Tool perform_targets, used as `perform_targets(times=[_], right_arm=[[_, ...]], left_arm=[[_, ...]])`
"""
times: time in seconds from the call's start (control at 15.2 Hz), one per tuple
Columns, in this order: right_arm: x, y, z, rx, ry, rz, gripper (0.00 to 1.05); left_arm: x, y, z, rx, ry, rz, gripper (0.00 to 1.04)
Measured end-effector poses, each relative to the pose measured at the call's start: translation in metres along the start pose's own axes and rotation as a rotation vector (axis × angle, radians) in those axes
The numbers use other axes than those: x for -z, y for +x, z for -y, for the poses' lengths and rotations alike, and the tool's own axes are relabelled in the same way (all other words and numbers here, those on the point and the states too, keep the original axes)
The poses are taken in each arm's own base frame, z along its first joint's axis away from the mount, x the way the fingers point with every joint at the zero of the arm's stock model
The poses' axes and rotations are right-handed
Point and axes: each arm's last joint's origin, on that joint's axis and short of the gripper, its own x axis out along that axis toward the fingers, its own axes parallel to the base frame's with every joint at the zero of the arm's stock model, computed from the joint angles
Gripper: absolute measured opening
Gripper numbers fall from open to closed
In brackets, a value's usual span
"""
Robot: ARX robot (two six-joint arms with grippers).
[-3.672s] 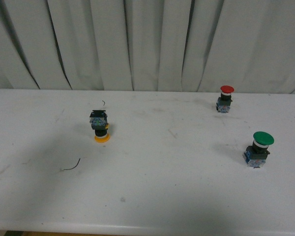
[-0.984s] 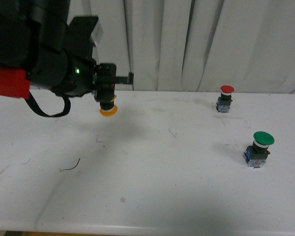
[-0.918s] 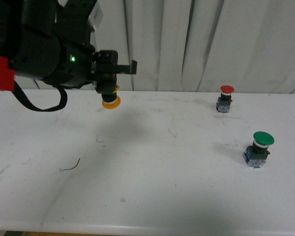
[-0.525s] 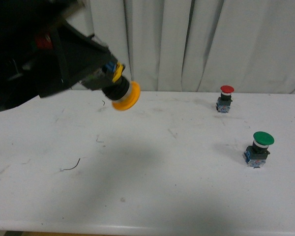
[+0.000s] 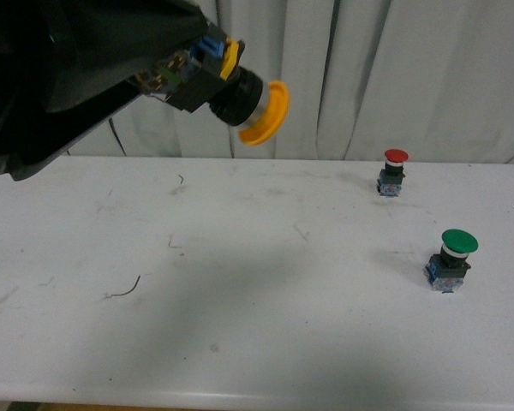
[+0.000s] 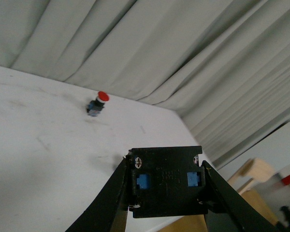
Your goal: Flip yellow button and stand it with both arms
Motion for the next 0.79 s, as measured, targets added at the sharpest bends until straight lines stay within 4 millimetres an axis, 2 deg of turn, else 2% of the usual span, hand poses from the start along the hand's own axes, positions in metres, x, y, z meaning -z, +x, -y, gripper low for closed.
perform_targets(times=[0.13, 0.26, 0.52, 0.79], right_arm=[[0.000, 0.000, 0.000, 0.000, 0.000, 0.000, 0.98], [0.000, 0.000, 0.000, 0.000, 0.000, 0.000, 0.98], [0.000, 0.000, 0.000, 0.000, 0.000, 0.000, 0.98], [0.000, 0.000, 0.000, 0.000, 0.000, 0.000, 0.98]], left_arm=[[0.010, 0.002, -0.007, 0.087, -0.154, 0.036, 0.36], [0.009, 0.001, -0.003, 0.185, -0.228, 0.090, 0.36], [0.012, 0.002, 0.013, 0.299, -0.248, 0.099, 0.36], [0.026, 0.006, 0.007, 0.283, -0.252, 0.047, 0.36]])
